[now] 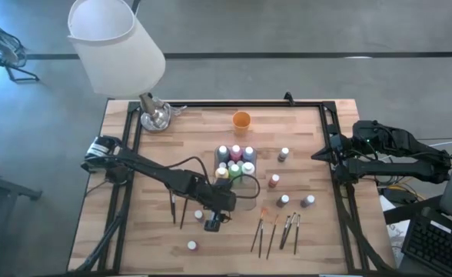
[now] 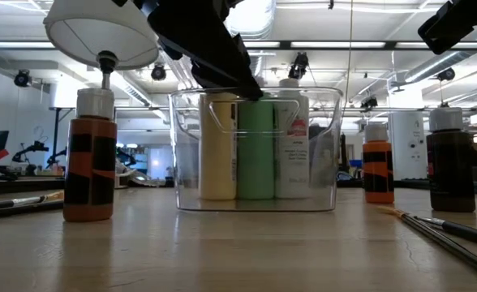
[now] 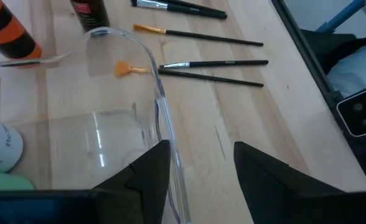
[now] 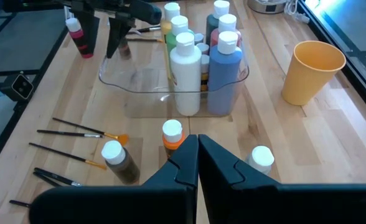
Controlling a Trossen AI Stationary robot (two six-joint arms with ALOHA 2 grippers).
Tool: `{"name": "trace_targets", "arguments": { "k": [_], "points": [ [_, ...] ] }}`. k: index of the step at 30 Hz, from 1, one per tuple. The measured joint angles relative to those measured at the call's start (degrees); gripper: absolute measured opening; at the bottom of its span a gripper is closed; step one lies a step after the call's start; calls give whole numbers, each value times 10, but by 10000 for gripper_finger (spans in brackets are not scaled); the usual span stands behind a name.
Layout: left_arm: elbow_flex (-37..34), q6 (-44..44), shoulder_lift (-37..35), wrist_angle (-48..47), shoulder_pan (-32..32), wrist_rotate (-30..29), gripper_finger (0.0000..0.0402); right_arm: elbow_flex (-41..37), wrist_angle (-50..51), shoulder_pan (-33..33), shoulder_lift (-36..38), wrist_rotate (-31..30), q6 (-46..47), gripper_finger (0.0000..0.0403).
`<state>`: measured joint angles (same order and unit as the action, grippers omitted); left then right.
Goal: Pick & Place Paint Supplies
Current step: Adjust the transparent bin, then put the brown paint bottle into the transparent bin
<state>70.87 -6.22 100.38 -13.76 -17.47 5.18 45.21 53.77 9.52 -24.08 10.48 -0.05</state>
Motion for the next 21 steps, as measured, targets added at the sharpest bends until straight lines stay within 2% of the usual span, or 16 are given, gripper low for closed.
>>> {"name": "trace_targets", "arguments": {
  "k": [12, 21],
  "points": [
    [0, 20, 0, 5, 0, 23, 181, 0, 0, 0, 0, 0, 0, 8],
    [31, 82, -63, -37, -1, -35, 181, 0, 0, 0, 0, 0, 0, 8]
  ]
}}
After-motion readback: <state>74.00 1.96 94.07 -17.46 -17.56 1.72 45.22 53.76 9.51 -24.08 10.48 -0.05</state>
